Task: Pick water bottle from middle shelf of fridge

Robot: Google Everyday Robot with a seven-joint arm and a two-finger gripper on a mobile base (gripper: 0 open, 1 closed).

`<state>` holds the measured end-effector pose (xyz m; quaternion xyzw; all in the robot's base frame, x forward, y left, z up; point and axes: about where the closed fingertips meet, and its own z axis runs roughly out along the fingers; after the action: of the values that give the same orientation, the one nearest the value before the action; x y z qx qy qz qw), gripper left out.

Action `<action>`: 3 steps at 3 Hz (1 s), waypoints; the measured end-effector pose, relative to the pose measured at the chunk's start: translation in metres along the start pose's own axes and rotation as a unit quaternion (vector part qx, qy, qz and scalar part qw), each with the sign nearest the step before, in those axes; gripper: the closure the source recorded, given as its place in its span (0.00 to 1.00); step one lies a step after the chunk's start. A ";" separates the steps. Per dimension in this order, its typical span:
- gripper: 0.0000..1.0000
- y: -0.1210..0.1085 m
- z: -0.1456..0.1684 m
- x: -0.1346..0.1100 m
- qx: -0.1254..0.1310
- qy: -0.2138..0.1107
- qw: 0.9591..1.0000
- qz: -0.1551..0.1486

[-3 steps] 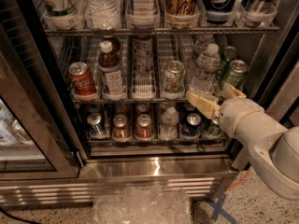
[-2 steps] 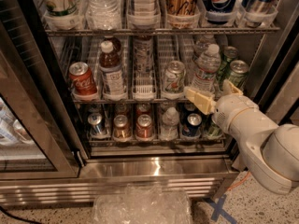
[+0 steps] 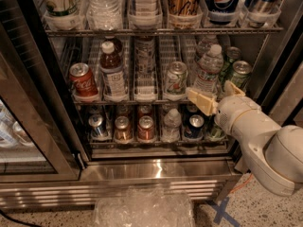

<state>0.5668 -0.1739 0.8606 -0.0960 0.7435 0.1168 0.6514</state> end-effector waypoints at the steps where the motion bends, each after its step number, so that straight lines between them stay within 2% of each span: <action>1: 0.24 0.000 0.011 -0.001 0.001 -0.012 1.000 -0.008; 3: 0.35 -0.014 0.034 0.000 0.034 -0.044 0.998 -0.022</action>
Offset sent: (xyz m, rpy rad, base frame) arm 0.0391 -0.0051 -0.0074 -0.0243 -0.0865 -0.0575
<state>0.6026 -0.1771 0.8561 -0.0853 0.7156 0.0811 0.6885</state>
